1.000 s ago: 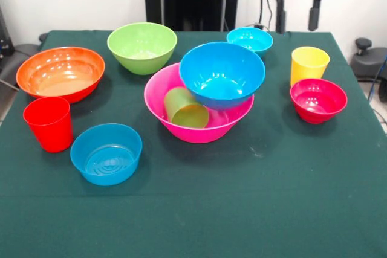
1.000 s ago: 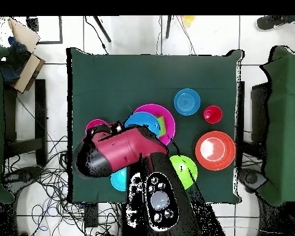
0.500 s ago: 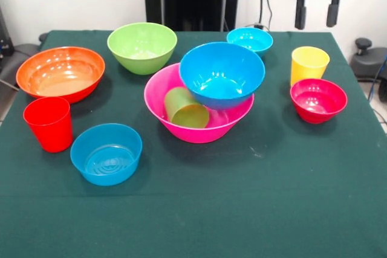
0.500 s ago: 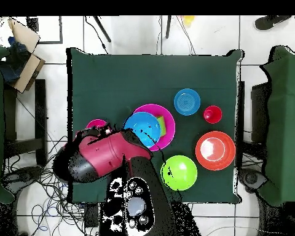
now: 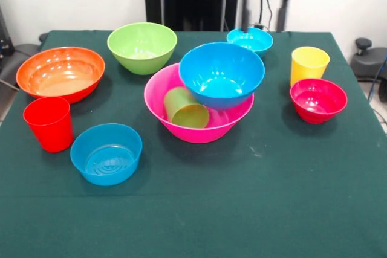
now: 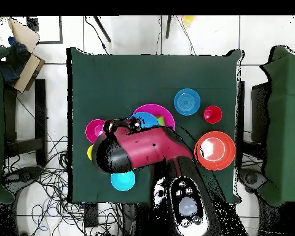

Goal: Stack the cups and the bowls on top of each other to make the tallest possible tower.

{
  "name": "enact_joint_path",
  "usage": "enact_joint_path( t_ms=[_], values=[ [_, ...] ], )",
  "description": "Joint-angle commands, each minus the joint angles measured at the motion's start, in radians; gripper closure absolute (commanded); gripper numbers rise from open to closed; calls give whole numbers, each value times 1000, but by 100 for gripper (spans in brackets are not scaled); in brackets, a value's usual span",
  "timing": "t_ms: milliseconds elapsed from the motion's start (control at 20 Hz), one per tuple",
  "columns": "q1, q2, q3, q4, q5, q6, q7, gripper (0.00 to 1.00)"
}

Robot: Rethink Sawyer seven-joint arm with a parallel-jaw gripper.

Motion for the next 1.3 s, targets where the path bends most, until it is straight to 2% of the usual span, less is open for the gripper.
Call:
enact_joint_path(
  t_ms=[50, 350, 500, 700, 900, 1300],
  values=[
    [-80, 17, 110, 90, -8, -35, -54, 0],
    [-241, 25, 218, 122, -37, -28, -134, 0],
    [-347, 54, 285, 121, -66, -19, -195, 0],
    [-457, 103, 355, 103, -110, -1, -256, 0],
    [-550, 155, 417, 87, -160, 18, -296, 0],
    [-693, 231, 512, 76, -258, 50, -340, 0]
  ],
)
